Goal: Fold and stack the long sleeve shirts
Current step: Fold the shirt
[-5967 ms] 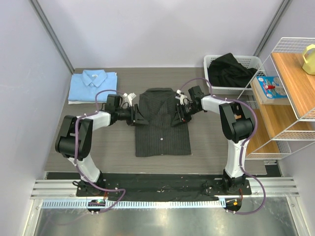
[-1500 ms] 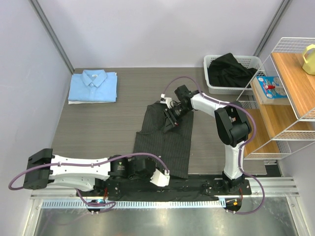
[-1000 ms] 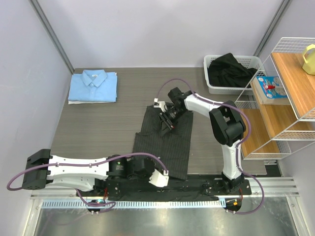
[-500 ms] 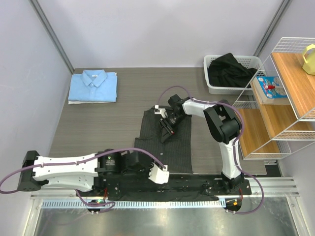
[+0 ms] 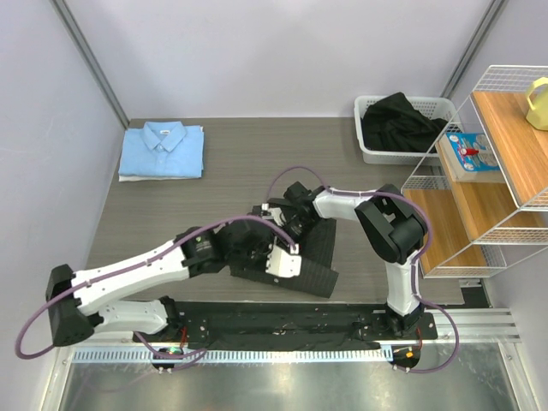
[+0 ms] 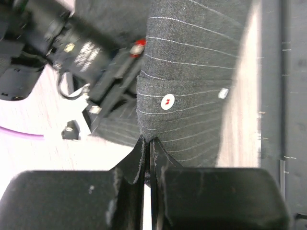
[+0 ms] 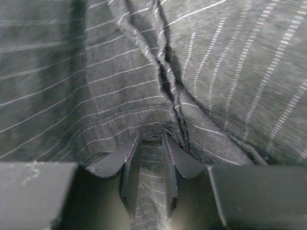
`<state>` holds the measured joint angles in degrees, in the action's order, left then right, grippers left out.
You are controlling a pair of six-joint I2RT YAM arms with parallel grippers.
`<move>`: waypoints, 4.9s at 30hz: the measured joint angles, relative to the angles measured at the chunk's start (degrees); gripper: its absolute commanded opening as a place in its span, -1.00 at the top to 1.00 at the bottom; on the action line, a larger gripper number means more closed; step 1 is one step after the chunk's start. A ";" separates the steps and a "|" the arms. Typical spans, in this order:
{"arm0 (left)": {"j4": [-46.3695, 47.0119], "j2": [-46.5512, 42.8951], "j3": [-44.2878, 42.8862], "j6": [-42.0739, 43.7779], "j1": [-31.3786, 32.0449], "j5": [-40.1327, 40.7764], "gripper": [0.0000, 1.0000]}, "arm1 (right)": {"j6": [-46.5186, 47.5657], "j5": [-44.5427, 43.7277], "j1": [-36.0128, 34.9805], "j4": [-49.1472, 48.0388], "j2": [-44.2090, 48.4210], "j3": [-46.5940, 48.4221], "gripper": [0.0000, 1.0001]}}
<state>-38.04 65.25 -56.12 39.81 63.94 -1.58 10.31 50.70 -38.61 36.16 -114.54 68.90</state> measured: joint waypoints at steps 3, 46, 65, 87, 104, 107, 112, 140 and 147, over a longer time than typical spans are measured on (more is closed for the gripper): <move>0.72 4.07 -2.05 1.20 -3.54 -1.86 1.00 | -0.22 -0.33 -0.72 -0.26 0.44 -0.42 0.38; 10.16 27.52 -11.32 13.29 -19.34 -14.88 0.93 | 14.91 -11.52 14.69 12.33 -12.24 27.43 0.24; 14.12 34.25 -7.10 7.93 -17.73 -14.99 0.88 | 17.14 -6.32 13.88 13.25 -10.80 22.34 0.30; 1.73 28.48 -10.95 -6.60 -24.74 -25.51 -0.13 | 11.80 -5.07 14.60 13.62 -5.53 21.53 0.11; 2.29 36.83 -10.97 -7.06 -24.70 -35.15 0.41 | 5.81 -3.28 13.92 10.14 -11.63 21.53 0.28; 2.12 37.81 -11.37 -8.07 -25.20 -36.33 0.74 | 5.92 -2.71 13.97 10.16 -12.07 21.53 0.30; 0.87 38.18 -14.01 -10.36 -27.47 -39.17 0.88 | 6.51 -2.82 13.92 10.16 -12.07 21.53 0.31; -1.53 48.92 -26.36 -12.33 -37.86 -42.10 0.06 | 11.39 -9.42 15.23 15.15 -11.87 27.32 -0.25; -6.49 48.24 -28.55 -12.59 -41.70 -42.45 -0.33 | 15.63 -14.84 21.86 21.14 -6.45 30.29 -0.47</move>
<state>-44.53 113.49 -84.66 27.22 22.24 -44.03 25.93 35.86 -16.75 57.30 -120.99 99.20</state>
